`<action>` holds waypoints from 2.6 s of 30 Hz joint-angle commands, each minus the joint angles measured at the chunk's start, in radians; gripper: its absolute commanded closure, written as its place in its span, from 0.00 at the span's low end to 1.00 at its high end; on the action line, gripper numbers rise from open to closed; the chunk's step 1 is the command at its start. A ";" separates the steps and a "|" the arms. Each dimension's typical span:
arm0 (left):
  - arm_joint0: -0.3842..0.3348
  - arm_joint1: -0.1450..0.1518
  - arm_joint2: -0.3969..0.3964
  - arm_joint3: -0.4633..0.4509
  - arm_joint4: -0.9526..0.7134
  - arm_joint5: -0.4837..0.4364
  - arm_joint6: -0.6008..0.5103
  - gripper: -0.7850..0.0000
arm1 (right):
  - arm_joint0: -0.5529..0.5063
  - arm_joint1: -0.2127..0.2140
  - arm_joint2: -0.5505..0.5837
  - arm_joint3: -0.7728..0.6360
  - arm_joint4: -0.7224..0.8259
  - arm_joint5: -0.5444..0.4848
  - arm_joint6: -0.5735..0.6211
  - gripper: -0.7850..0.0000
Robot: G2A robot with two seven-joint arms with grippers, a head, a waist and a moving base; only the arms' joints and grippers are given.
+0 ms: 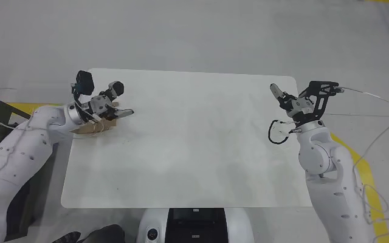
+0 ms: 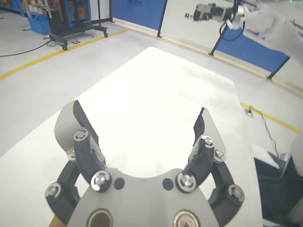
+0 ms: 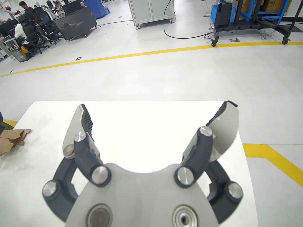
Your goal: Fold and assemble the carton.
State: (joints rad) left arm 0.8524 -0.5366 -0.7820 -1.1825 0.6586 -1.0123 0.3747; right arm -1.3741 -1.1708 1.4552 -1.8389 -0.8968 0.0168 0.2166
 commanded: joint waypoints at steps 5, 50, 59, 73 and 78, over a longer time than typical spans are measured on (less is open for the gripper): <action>0.019 0.051 0.016 0.016 -0.380 0.000 -0.144 0.00 | 0.000 0.000 0.000 0.000 0.000 0.000 0.000 0.00; 0.121 0.121 -0.120 0.239 -0.809 0.000 -0.466 0.00 | 0.000 0.000 0.000 0.000 0.000 0.000 0.000 0.00; 0.177 0.124 -0.165 0.301 -1.300 0.039 -0.717 0.00 | 0.000 0.000 0.000 0.000 0.000 0.000 0.000 0.00; 0.161 0.038 -0.206 0.649 -1.890 0.270 -1.314 0.00 | 0.000 0.000 0.000 0.000 0.000 0.000 0.000 0.00; 0.104 -0.018 -0.172 0.764 -1.845 0.296 -1.333 0.00 | 0.000 0.000 0.000 0.000 0.000 0.000 0.000 0.00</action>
State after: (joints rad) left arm 0.9667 -0.5463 -0.9597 -0.4429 -1.2002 -0.7153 -0.9697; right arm -1.3741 -1.1708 1.4553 -1.8389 -0.8968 0.0168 0.2166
